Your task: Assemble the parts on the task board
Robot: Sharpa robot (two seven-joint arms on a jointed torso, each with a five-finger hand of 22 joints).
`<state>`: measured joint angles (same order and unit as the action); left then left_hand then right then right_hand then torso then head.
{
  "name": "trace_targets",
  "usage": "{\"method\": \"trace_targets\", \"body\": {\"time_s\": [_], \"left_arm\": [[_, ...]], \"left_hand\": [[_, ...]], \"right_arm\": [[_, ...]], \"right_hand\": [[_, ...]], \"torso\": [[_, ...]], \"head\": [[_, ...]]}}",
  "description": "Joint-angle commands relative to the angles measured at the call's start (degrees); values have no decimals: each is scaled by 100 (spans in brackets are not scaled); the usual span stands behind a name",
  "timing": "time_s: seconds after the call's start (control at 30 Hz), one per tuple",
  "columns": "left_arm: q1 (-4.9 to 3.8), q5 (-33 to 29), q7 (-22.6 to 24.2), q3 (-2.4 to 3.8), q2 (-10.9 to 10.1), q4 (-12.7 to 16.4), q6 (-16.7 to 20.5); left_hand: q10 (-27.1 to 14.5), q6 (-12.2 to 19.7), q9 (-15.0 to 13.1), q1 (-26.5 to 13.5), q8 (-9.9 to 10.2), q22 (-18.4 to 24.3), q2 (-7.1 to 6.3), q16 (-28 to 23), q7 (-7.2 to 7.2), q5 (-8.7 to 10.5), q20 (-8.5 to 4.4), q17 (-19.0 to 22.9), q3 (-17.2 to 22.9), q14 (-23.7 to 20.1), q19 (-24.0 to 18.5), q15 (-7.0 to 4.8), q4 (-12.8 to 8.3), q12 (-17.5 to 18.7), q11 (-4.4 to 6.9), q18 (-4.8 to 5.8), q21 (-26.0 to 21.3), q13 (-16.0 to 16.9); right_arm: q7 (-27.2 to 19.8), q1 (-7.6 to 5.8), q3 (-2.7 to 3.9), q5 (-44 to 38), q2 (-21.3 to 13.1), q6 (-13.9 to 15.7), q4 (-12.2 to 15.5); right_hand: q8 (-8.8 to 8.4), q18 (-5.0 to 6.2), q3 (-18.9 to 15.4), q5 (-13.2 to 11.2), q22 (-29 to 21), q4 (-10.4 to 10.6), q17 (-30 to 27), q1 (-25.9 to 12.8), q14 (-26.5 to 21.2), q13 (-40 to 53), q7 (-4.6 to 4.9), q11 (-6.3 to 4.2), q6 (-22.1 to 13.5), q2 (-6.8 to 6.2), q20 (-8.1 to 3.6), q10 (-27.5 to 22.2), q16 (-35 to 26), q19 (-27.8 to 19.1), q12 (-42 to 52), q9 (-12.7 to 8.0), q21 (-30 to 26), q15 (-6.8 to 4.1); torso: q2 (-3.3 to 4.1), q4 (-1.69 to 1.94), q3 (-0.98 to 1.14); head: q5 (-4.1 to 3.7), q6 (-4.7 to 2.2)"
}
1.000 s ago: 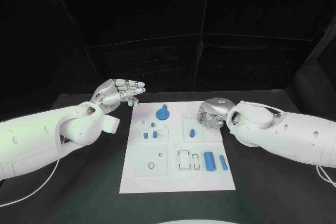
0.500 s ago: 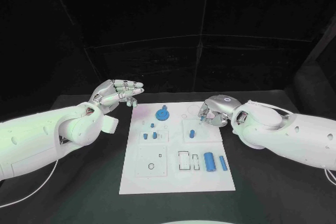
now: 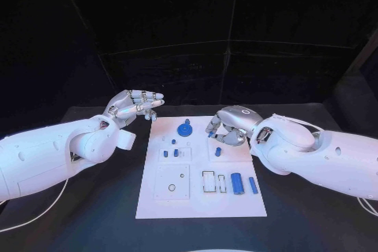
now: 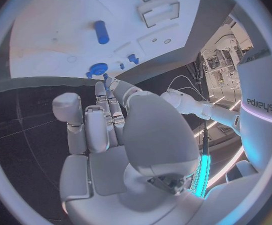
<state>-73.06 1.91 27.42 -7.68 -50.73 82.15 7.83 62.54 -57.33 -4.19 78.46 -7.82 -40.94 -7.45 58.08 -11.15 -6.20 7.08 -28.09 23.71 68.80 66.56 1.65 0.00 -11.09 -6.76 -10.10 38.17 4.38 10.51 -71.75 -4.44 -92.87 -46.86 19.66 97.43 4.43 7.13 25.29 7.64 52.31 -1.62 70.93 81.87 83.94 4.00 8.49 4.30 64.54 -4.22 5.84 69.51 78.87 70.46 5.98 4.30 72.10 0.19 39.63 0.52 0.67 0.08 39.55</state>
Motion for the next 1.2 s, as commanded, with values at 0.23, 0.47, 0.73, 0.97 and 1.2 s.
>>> {"method": "trace_targets", "body": {"time_s": [0.23, 0.47, 0.73, 0.97, 1.2], "left_arm": [[-7, -27, 52, 4, 39, 4, -28], [-7, -27, 58, 4, 75, -1, -29], [-8, -27, 58, 4, 104, -6, -32], [-8, -27, 61, 5, 120, -13, -38], [-8, -27, 59, 5, 128, -15, -46]], "left_hand": [[-47, 39, 6, 8, 15, 8, 38, -24, 18, -21, 11, 9, -28, -40, -31, -10, -21, -37, 6, -40, -31, -9], [-57, 47, 6, 9, 16, 12, 43, -21, 14, -20, 13, 12, -33, -42, -29, -7, -25, -40, 2, -40, -34, -9], [-57, 47, 6, 9, 16, 12, 43, -21, 14, -20, 13, 12, -33, -42, -29, -7, -25, -40, 2, -40, -34, -9], [-57, 47, 6, 9, 16, 12, 43, -21, 14, -20, 13, 12, -33, -42, -29, -7, -25, -40, 2, -40, -34, -9], [-57, 47, 6, 9, 16, 12, 43, -21, 14, -20, 13, 12, -33, -42, -29, -7, -25, -40, 2, -40, -34, -9]], "right_arm": [[-135, 37, -99, 81, 520, -40, -93], [-220, 230, -192, 44, 855, -145, -208], [-303, 365, -381, 17, 1004, -263, -300], [-344, 444, -421, -14, 1041, -315, -345], [-385, 508, -427, -24, 1092, -353, -410]], "right_hand": [[4, -9, 32, -21, -10, -8, -11, -45, 263, -9, -1, 11, 48, -4, -2, 37, 5, 29, -12, 2, 20, -45], [0, -7, 41, -21, -19, -12, -15, -44, 262, -10, 1, 12, 46, -2, -3, 34, 4, 24, -17, 1, 17, -45], [-2, -5, 45, -21, -31, -14, -21, -44, 261, -11, 2, 13, 45, -2, -3, 33, 1, 17, -19, 0, 11, -45], [-5, -4, 48, -20, -35, -16, -18, -45, 262, -12, 3, 14, 43, -3, -3, 30, 3, 14, -22, -1, 10, -44], [-9, -5, 53, -18, -31, -19, -22, -48, 261, -13, 6, 17, 40, -6, -3, 27, 2, 15, -28, -2, 12, -43]], "torso": [[18, 1, 2], [8, 0, -10], [3, -5, -3], [3, -3, 1], [9, 0, -2]], "head": [[186, 68], [257, 119], [335, 176], [385, 210], [399, 228]]}}
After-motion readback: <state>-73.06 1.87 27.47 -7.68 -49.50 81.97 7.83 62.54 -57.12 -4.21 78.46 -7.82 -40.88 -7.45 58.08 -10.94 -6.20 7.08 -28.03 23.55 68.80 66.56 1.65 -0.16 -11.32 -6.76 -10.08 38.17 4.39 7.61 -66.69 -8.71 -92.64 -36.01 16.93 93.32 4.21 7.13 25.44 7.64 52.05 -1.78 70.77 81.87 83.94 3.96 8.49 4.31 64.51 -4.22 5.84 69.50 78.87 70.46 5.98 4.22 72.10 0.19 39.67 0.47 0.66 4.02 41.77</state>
